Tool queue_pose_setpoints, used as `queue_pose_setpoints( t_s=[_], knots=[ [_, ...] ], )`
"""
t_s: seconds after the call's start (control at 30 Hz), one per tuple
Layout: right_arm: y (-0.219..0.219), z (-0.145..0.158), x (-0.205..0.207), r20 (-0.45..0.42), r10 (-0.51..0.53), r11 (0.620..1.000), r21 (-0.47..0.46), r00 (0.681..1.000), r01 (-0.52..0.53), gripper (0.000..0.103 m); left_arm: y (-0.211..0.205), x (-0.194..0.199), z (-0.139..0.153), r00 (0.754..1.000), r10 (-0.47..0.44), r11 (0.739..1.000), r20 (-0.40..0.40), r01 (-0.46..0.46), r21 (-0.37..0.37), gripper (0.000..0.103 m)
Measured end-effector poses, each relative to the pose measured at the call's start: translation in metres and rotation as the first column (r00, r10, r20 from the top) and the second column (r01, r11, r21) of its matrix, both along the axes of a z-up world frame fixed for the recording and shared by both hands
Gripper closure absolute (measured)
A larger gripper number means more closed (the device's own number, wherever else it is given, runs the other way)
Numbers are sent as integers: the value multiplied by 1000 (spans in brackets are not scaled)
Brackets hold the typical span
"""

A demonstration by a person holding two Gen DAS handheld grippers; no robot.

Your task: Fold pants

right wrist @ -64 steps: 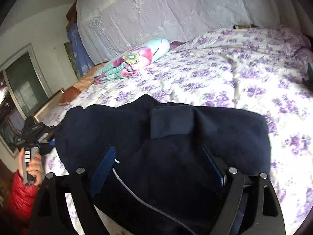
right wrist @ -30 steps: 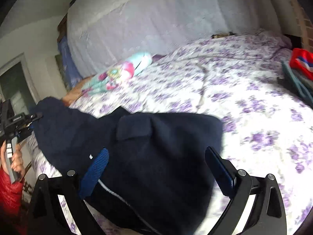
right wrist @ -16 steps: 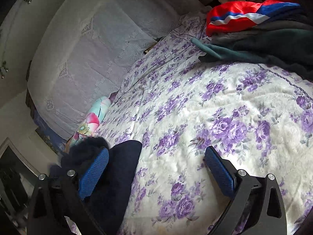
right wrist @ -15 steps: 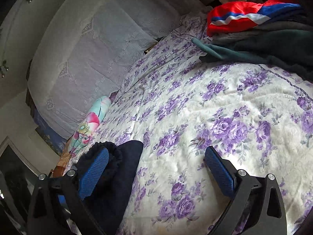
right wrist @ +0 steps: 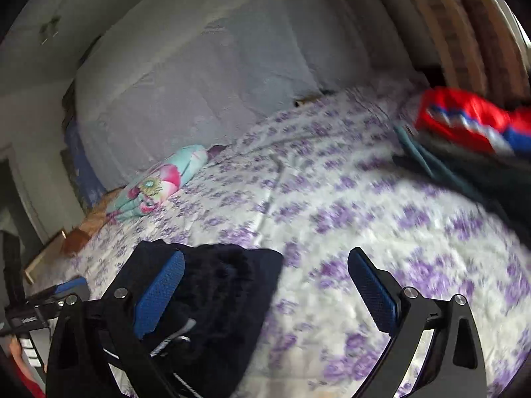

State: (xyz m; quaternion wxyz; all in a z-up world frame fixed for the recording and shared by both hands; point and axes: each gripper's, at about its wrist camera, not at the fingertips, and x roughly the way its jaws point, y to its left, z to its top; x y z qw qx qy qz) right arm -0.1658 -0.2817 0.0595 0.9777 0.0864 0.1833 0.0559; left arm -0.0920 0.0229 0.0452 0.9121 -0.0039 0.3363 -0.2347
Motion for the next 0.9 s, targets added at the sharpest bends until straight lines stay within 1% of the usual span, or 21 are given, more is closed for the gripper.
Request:
queue_pose_setpoints(
  t_s=[0.03,0.07,0.1,0.13,0.17,0.2,0.23,0.27,0.33,0.4,0.43,0.53,0.57,0.63,0.7,0.73,0.77,0.8,0.83,0.87,0.9],
  knots=[
    [19,4,2,7,10,996,-86,1000,-9,4,-3,4,-14,999,-1,999,-37,3,50,9],
    [36,3,7,-11,11,985,-170,1000,-13,4,-7,3,-27,998,-3,995,-55,8,98,9],
    [50,-5,15,-58,11,966,-257,998,-25,4,-12,2,-43,998,6,987,-61,3,160,4],
    [61,-25,28,-143,-11,937,-348,990,-39,4,-13,0,-57,999,15,982,-43,-7,189,4],
    [61,-46,38,-210,-48,915,-402,976,-42,4,-7,-6,-63,1000,13,987,-20,-10,163,4],
    [50,-59,46,-281,-41,932,-357,959,-65,4,-2,-8,-66,1000,6,990,-11,-5,142,4],
    [29,-56,45,-303,-10,971,-230,953,-63,4,0,-11,-65,1000,-13,990,-17,16,140,4],
    [18,-54,43,-309,-23,981,-190,951,-38,4,3,-11,-64,1000,-22,990,-14,23,141,4],
    [13,-58,38,-305,-25,981,-189,952,-35,4,14,-9,-59,999,-24,994,-28,27,101,4],
    [13,-52,32,-293,-31,985,-170,956,-21,4,31,-4,-48,1000,13,998,-28,-11,66,4],
    [16,-42,27,-260,-42,983,-182,965,-6,4,38,-1,-42,999,36,998,-18,-35,58,4],
    [32,-3,14,-101,-44,977,-212,994,22,4,53,20,-23,994,107,992,7,-107,62,4],
    [39,9,14,-66,-21,978,-210,998,6,4,53,30,-17,993,120,991,4,-119,64,4],
    [59,20,16,-46,59,973,-220,997,-68,4,46,53,-11,993,119,990,-5,-118,83,4],
    [84,10,20,-98,130,946,-286,987,-153,4,36,74,-17,991,132,981,-11,-129,142,4],
    [98,-5,23,-157,134,919,-351,978,-182,4,30,83,-27,990,143,973,-15,-138,186,4],
    [107,-25,29,-228,105,890,-414,968,-194,4,27,89,-38,989,149,966,-23,-140,217,4],
    [111,-51,36,-309,73,865,-454,948,-214,4,25,92,-50,989,146,962,-29,-135,235,4],
    [105,-67,36,-321,88,878,-423,943,-226,3,27,93,-61,989,145,963,-34,-133,232,4],
    [93,-65,37,-328,97,912,-349,940,-216,3,32,93,-64,989,141,971,-47,-129,202,4],
    [84,-61,38,-347,88,933,-299,934,-199,3,38,92,-62,988,145,975,-51,-134,176,4]
  ],
)
